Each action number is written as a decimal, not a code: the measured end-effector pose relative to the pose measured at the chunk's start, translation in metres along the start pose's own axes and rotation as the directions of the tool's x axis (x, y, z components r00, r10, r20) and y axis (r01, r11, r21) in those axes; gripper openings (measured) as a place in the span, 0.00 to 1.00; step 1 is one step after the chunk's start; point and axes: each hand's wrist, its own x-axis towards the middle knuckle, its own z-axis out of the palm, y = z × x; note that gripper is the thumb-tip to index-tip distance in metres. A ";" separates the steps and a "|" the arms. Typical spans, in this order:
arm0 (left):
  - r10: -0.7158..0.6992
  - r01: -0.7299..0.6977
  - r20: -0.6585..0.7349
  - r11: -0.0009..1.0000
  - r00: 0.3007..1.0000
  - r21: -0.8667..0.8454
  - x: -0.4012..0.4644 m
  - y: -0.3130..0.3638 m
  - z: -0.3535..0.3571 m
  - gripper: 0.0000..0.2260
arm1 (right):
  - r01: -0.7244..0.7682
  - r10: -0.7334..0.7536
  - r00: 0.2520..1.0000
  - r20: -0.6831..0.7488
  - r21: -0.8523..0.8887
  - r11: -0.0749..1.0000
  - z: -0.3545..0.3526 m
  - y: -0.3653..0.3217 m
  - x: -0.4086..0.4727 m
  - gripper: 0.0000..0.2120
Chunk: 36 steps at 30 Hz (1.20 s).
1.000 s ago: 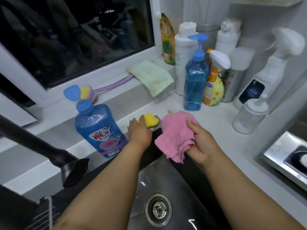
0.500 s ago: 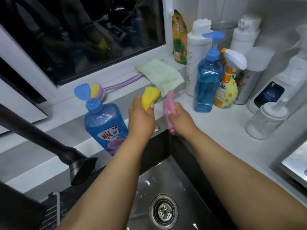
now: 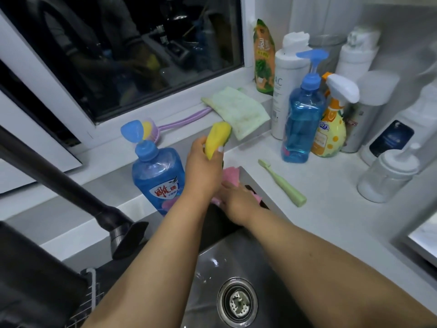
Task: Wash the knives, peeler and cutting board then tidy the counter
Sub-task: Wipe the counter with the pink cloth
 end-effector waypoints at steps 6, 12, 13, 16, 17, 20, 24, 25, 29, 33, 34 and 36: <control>-0.021 0.018 0.043 0.997 0.999 0.079 -0.001 -0.006 0.002 0.15 | -0.211 0.198 0.977 0.075 0.261 0.942 -0.016 -0.011 -0.043 0.16; -0.001 -0.036 0.106 0.934 0.994 0.354 0.000 -0.034 0.022 0.17 | -0.314 0.592 0.789 0.165 0.936 0.158 -0.025 0.007 -0.087 0.13; 0.003 -0.052 0.122 0.915 0.993 0.399 0.000 -0.040 0.027 0.17 | -0.321 0.611 0.765 0.206 0.944 0.083 -0.025 0.010 -0.093 0.13; 0.010 -0.110 0.186 0.835 0.982 0.539 0.002 -0.064 0.041 0.16 | -0.269 0.612 0.752 0.243 0.962 -0.051 -0.024 0.013 -0.103 0.12; -0.005 -0.116 0.202 0.806 0.979 0.581 0.003 -0.072 0.044 0.16 | -0.246 0.614 0.754 0.233 0.967 -0.066 -0.023 0.014 -0.106 0.11; -0.067 -0.120 0.234 0.706 0.970 0.698 0.007 -0.088 0.048 0.20 | -0.254 0.622 0.744 0.244 0.964 -0.074 -0.018 0.018 -0.108 0.09; 0.017 -0.183 0.239 0.695 0.971 0.695 -0.010 -0.072 0.044 0.30 | -0.226 0.588 0.764 0.265 0.964 -0.141 -0.018 0.020 -0.108 0.13; 0.101 -0.226 0.221 0.714 0.970 0.663 -0.024 -0.063 0.039 0.31 | -0.234 0.578 0.770 0.271 0.962 -0.140 -0.019 0.019 -0.107 0.16; 0.511 -0.391 -0.020 0.680 0.859 0.620 -0.075 -0.042 0.011 0.28 | -0.212 0.565 0.782 0.263 0.965 -0.155 -0.021 0.009 -0.106 0.16; 0.450 -0.183 -0.373 0.802 0.811 0.569 -0.075 -0.020 -0.041 0.34 | -0.222 0.564 0.789 0.242 0.969 -0.106 -0.020 -0.010 -0.109 0.14; 0.384 -0.125 -0.400 0.833 0.832 0.539 -0.070 -0.014 -0.053 0.37 | -0.219 0.564 0.791 0.237 0.971 -0.100 -0.018 -0.015 -0.109 0.13; 0.246 -0.028 -0.384 0.870 0.890 0.492 -0.058 -0.004 -0.074 0.41 | -0.205 0.550 0.804 0.226 0.974 -0.101 -0.015 -0.023 -0.110 0.11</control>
